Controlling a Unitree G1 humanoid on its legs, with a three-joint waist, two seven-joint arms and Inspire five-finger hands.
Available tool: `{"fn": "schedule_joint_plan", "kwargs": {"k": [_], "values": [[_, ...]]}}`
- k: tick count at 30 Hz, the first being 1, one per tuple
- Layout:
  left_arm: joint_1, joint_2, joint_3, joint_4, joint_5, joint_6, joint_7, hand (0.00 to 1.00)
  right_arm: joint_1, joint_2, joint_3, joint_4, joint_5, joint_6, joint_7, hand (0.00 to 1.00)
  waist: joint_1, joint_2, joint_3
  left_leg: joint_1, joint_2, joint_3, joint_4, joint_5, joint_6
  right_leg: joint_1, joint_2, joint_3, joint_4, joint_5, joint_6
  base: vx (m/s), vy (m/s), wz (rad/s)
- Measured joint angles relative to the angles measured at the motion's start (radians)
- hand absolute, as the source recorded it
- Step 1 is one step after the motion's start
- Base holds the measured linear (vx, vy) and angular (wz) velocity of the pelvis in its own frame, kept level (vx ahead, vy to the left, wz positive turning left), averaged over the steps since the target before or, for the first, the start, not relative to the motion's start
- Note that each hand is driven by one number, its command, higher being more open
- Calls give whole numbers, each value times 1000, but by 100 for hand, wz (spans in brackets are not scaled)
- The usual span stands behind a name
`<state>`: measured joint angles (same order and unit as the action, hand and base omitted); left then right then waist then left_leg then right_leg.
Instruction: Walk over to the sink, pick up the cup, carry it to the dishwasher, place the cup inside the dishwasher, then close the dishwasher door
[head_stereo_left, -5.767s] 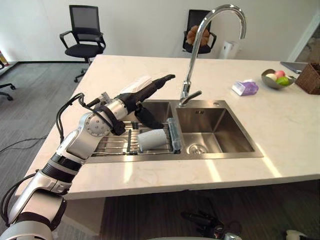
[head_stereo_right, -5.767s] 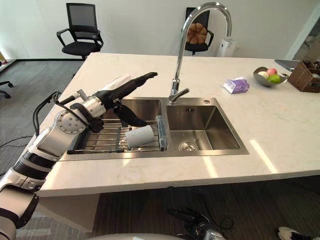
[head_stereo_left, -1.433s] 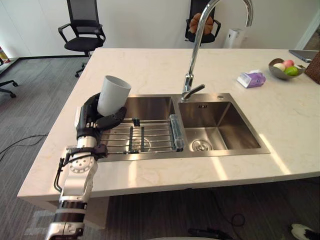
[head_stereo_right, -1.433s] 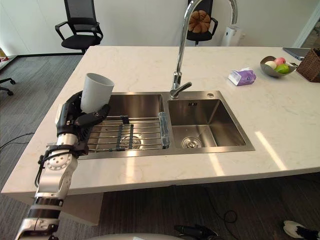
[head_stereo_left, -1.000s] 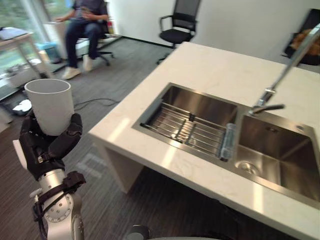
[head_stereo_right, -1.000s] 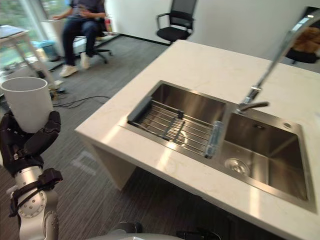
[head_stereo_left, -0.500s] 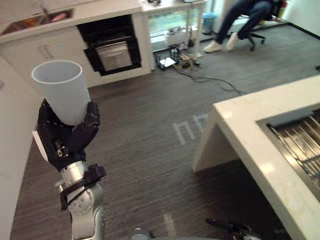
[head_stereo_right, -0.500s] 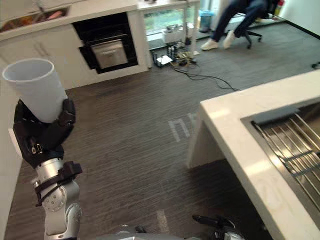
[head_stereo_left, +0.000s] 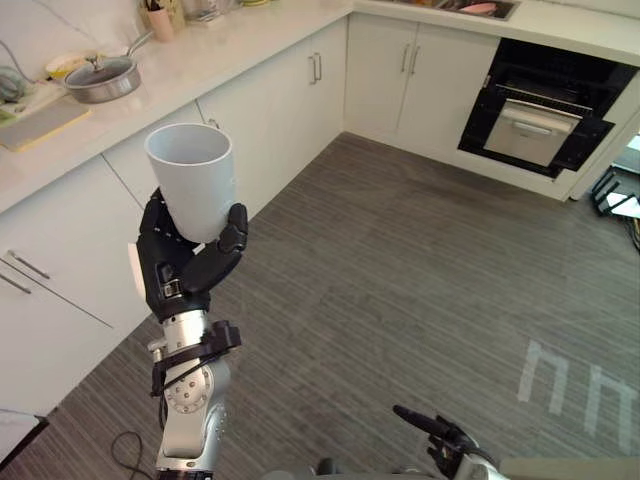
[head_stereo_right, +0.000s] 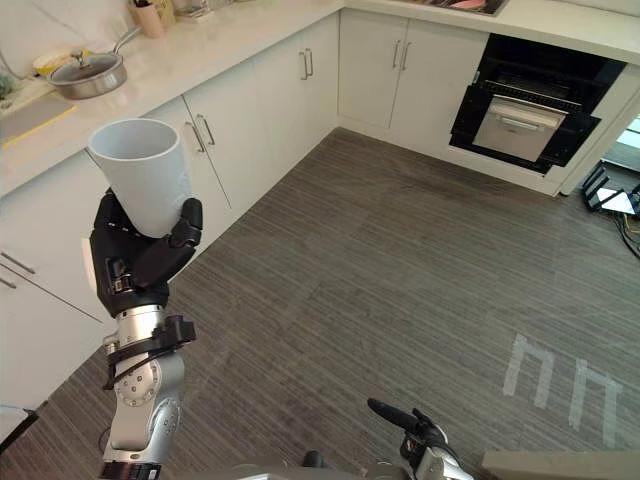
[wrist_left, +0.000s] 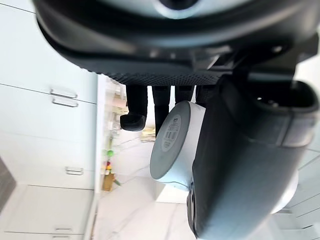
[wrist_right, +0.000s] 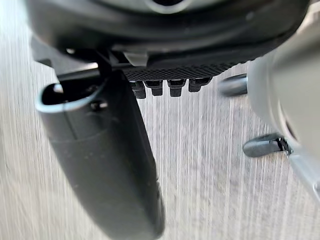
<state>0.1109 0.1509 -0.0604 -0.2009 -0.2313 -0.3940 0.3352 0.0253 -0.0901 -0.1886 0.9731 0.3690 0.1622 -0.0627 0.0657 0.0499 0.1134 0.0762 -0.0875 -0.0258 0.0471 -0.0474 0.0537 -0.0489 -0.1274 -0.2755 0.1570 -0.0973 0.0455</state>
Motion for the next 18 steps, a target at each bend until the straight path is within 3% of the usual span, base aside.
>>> {"fn": "schedule_joint_plan", "kwargs": {"k": [1,4,9,11,12,16,18], "values": [[2,11,-5,5,0,18,-3,0,9,7,8,-2,1,3,-6,100,0,-19,-11,12,-10,0,2,-18,-28,2,-11,-1,-3,94,-15,183,-81,10],[1,14,-5,7,-1,27,-18,0,21,6,20,-1,2,13,-33,100,-5,-19,-21,22,13,35,33,-68,-64,66,8,-15,-67,92,-1,178,-92,15],[6,23,-3,7,-24,51,-57,0,33,-17,20,-2,1,21,-43,100,-15,-16,-28,61,33,97,41,-79,-69,130,27,-18,-99,91,-2,116,-35,13],[15,30,5,7,-24,51,-60,0,34,-19,20,-2,1,21,-40,100,-16,-17,-38,64,33,104,40,-84,-68,135,29,-13,-107,92,-2,43,15,-2],[47,35,14,8,-25,49,-94,0,58,10,79,4,-2,28,9,100,-31,-54,-60,77,38,122,-36,-25,-11,152,52,-5,-183,140,-1,0,0,0],[52,35,15,8,-25,48,-93,0,70,9,79,3,-2,28,11,100,-32,-54,-65,82,39,132,-39,-25,-12,150,55,3,-192,141,-2,1,0,-7],[80,20,27,8,-27,46,-92,0,98,8,79,-6,-1,28,22,100,-29,-52,-100,82,44,161,-48,-35,-17,143,68,38,-213,148,-9,24,-5,-47]]}}
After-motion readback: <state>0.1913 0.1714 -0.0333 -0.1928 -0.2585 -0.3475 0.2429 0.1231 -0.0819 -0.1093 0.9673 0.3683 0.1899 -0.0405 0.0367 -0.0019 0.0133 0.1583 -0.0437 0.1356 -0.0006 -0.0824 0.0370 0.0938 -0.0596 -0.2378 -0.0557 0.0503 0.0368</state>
